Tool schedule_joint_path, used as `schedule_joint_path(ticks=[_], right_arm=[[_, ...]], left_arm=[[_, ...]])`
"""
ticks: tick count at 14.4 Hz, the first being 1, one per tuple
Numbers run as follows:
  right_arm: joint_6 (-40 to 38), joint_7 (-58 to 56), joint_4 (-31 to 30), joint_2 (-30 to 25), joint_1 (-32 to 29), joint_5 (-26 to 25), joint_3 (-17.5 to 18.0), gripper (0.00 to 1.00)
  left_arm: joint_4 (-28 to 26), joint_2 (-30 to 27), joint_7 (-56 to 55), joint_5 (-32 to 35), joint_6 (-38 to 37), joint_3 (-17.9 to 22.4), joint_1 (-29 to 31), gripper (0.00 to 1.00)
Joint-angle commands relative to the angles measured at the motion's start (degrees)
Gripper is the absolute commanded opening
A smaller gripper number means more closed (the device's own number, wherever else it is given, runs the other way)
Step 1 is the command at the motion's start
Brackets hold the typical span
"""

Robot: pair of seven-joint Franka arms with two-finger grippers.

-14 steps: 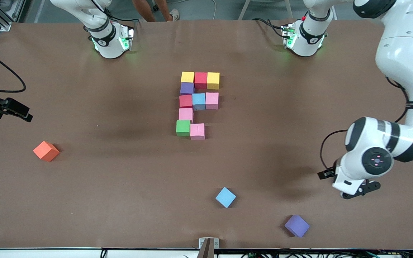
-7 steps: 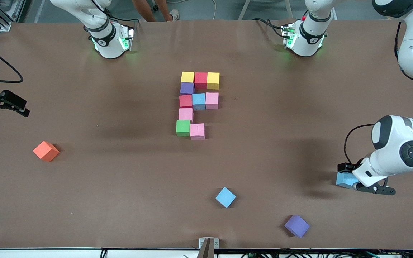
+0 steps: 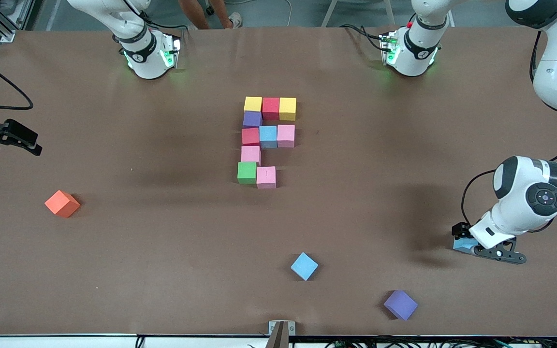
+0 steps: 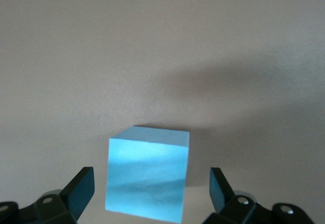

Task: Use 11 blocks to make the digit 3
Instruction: 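Grasp the blue cube with the left gripper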

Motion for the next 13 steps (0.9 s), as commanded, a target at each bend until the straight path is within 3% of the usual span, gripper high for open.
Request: schedule_joint_path(ticks=[1, 2, 3, 4, 5, 7, 9, 13], right_arm=[[-0.42, -0.19, -0.31, -0.97, 2.59, -1.28, -1.18, 1.00], [-0.16, -0.02, -0.31, -0.97, 3.39, -1.71, -2.05, 1.00], [-0.24, -0.37, -0.31, -0.89, 2.79, -1.72, -1.97, 1.00], [-0.33, -0.54, -0.31, -0.89, 1.57, -1.63, -1.71, 1.00], [-0.33, -0.63, -0.31, -0.89, 1.12, -1.63, -1.19, 1.00], [-0.07, -0.63, -0.48, -0.89, -0.10, -1.72, 0.30, 1.00], [-0.07, -0.63, -0.57, -0.89, -0.82, -1.80, 1.19, 1.00], [-0.59, -0.55, -0.57, -0.97, -0.56, -2.60, 1.19, 1.00]], left_arm=[[-0.93, 1.23, 0.21, 2.96, 3.60, -0.54, 1.73, 1.00], [-1.01, 1.68, 0.21, 3.32, 4.56, -0.54, 2.26, 1.00], [-1.10, 1.94, -0.40, 3.32, 4.83, -0.54, 2.70, 0.90], [-1.36, 1.77, -1.28, 2.71, 4.84, -0.54, 2.79, 0.57], [-1.37, 1.51, -2.50, 2.18, 4.75, -0.63, 2.96, 0.38], [-1.37, 0.98, -7.85, 1.48, 3.96, -1.15, 2.79, 0.17], [-1.37, 0.54, -12.94, 0.25, 2.04, -2.20, 2.53, 0.14], [-1.28, -2.80, -32.86, 0.07, -13.76, -9.92, 2.61, 0.14]])
